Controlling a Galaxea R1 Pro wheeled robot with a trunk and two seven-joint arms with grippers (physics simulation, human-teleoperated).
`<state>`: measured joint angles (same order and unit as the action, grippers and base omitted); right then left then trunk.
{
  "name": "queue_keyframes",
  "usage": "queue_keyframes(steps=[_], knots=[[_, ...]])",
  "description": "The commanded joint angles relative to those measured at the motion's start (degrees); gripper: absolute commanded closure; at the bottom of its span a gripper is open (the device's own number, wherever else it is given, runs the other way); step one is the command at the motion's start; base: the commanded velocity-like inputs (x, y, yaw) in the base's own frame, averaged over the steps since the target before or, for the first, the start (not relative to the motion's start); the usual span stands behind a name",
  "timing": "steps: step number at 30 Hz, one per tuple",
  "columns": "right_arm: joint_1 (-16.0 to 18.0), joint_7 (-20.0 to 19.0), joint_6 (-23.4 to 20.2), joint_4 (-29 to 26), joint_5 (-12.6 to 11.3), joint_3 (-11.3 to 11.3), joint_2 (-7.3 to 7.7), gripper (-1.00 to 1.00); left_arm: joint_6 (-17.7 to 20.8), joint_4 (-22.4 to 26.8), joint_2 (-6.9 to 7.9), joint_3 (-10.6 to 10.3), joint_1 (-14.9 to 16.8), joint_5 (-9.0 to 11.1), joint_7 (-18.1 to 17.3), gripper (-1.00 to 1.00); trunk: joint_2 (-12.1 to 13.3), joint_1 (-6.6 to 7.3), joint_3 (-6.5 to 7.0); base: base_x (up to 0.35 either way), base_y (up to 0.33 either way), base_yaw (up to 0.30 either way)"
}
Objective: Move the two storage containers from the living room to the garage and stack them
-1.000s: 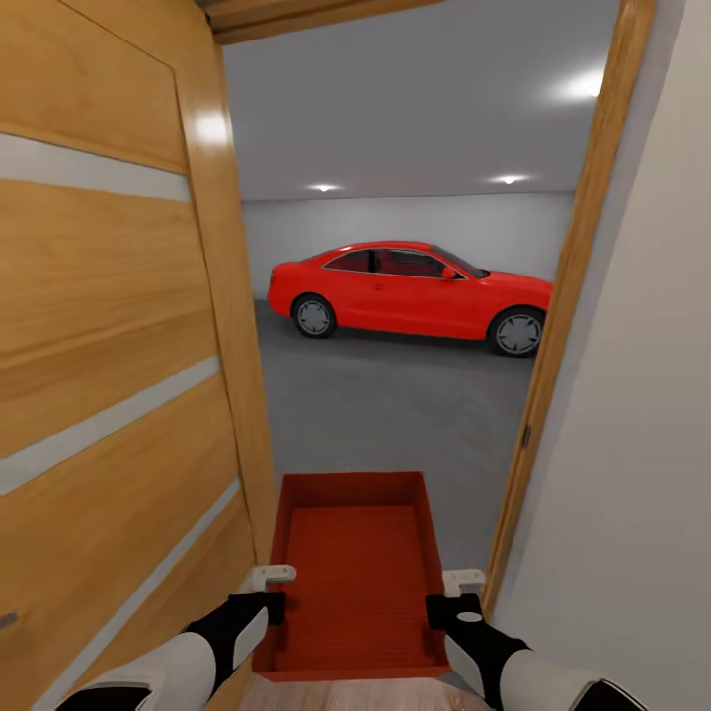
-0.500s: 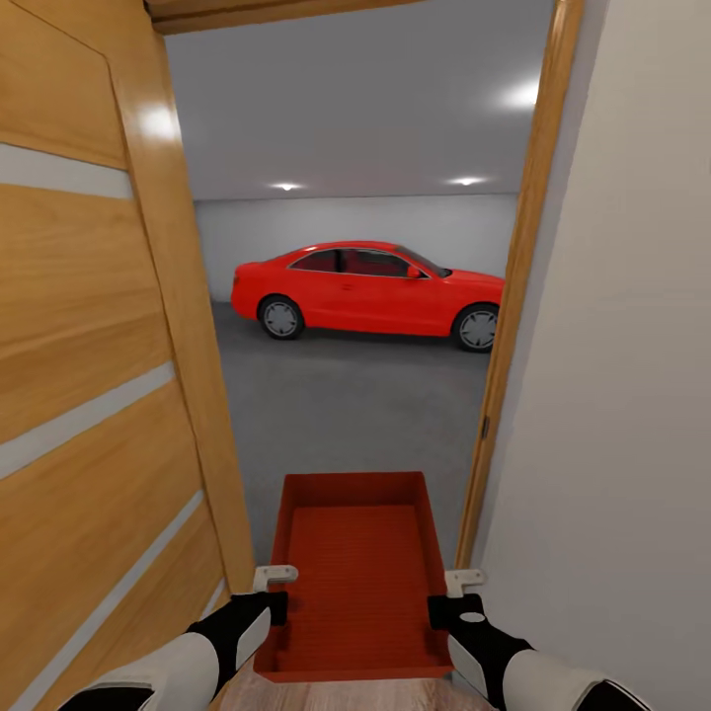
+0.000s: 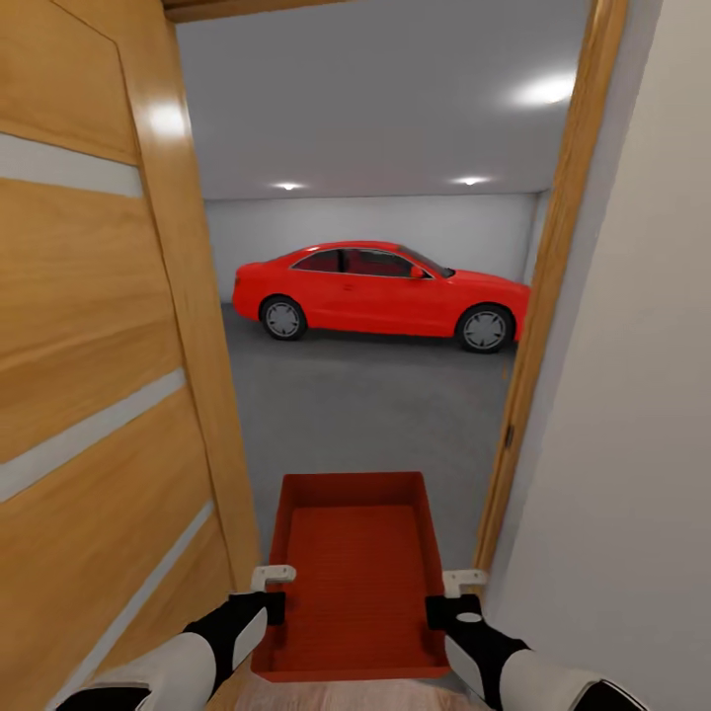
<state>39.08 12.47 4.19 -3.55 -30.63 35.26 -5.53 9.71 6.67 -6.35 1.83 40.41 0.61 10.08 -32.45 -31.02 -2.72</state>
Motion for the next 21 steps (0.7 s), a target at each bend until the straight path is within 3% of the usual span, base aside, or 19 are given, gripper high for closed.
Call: queue_keyframes(steps=[1,7,21], knots=[[0.08,0.28,0.38,0.91,-1.18,-0.81,0.61,1.0,0.4,0.29,0.37,-1.04,0.02,-1.22,1.7,1.0,-0.1,-0.04,-0.11,0.134,0.127,0.0],[0.1,0.3,0.38,0.91,-1.15,-0.81,0.61,1.0,0.39,0.28,0.37,-1.04,0.0,-1.22,1.7,1.0,-0.1,-0.04,-0.11,0.049,0.044,-0.11],[0.11,0.33,0.38,0.91,-1.17,-0.81,0.6,1.0,0.39,0.28,0.37,-1.04,0.02,-1.22,1.7,1.0,-0.1,-0.04,-0.11,0.001,0.001,-0.256]])
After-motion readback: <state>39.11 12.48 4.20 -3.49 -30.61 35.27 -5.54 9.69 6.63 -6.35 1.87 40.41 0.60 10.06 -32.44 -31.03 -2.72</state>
